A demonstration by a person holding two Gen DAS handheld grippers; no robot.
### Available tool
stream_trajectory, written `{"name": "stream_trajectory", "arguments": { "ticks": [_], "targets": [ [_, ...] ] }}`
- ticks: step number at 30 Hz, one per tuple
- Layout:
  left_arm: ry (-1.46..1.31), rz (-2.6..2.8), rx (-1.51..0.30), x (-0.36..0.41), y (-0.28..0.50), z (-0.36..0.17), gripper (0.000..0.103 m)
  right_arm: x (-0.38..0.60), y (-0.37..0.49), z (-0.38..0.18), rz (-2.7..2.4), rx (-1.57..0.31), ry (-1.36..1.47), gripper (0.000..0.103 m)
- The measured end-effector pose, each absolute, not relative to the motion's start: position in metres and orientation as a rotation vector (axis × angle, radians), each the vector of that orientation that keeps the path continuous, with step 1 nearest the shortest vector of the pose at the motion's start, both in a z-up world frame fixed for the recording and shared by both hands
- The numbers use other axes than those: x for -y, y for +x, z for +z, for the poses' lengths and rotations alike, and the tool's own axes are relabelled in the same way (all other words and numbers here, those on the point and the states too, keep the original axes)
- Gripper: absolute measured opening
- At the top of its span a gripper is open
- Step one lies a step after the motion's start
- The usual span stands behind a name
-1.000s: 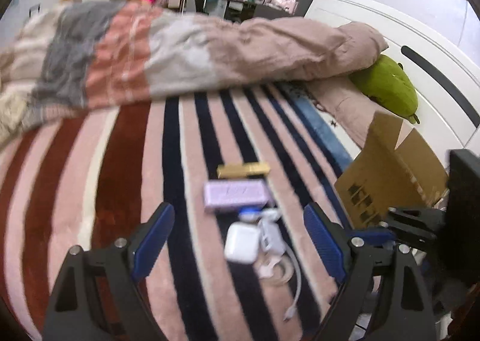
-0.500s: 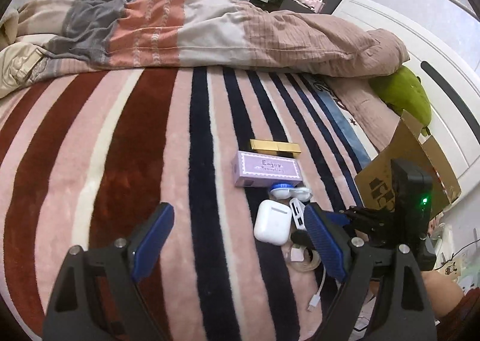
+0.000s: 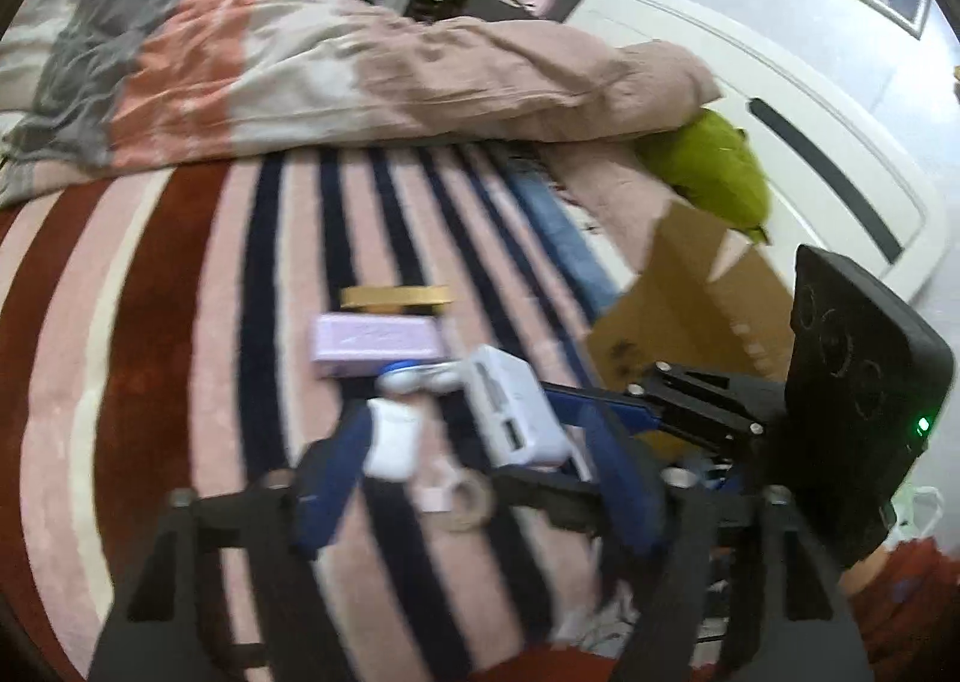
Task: Organize rigid objects
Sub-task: 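Grasp the white charger with cable using the right gripper, then drop the white charger into the cardboard box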
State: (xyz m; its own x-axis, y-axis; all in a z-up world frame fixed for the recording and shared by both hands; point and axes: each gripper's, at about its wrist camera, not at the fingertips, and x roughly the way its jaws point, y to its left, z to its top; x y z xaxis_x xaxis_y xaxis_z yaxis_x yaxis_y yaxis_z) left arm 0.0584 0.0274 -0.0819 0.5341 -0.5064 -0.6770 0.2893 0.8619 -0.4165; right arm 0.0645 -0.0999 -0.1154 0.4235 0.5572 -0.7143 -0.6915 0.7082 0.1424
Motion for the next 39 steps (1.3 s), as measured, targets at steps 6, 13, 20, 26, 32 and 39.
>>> {"name": "stream_trajectory", "arguments": {
  "ticks": [6,13,20,26,32,39],
  "targets": [
    [-0.291,-0.562,-0.865,0.007,0.064,-0.039,0.02,0.121,0.048,-0.064,0.791,-0.665,-0.175,0.038],
    [-0.186,-0.598,-0.855,0.065,0.084,0.006,0.019,0.167,0.056,-0.026,0.73,-0.593,-0.118,0.037],
    [-0.112,-0.681,-0.883,0.137,0.114,0.025,0.019,0.23,0.071,0.0,0.617,-0.577,-0.064,0.037],
    [-0.06,-0.731,-0.952,0.197,0.142,0.005,0.019,0.282,0.082,-0.006,0.467,-0.631,-0.053,0.037],
    [-0.023,-0.741,-1.034,0.227,0.157,-0.026,0.019,0.305,0.095,-0.029,0.387,-0.747,-0.072,0.037],
    [-0.003,-0.7,-1.022,0.219,0.153,-0.022,0.05,0.312,0.092,-0.036,0.374,-0.792,-0.082,0.04]
  ]
}}
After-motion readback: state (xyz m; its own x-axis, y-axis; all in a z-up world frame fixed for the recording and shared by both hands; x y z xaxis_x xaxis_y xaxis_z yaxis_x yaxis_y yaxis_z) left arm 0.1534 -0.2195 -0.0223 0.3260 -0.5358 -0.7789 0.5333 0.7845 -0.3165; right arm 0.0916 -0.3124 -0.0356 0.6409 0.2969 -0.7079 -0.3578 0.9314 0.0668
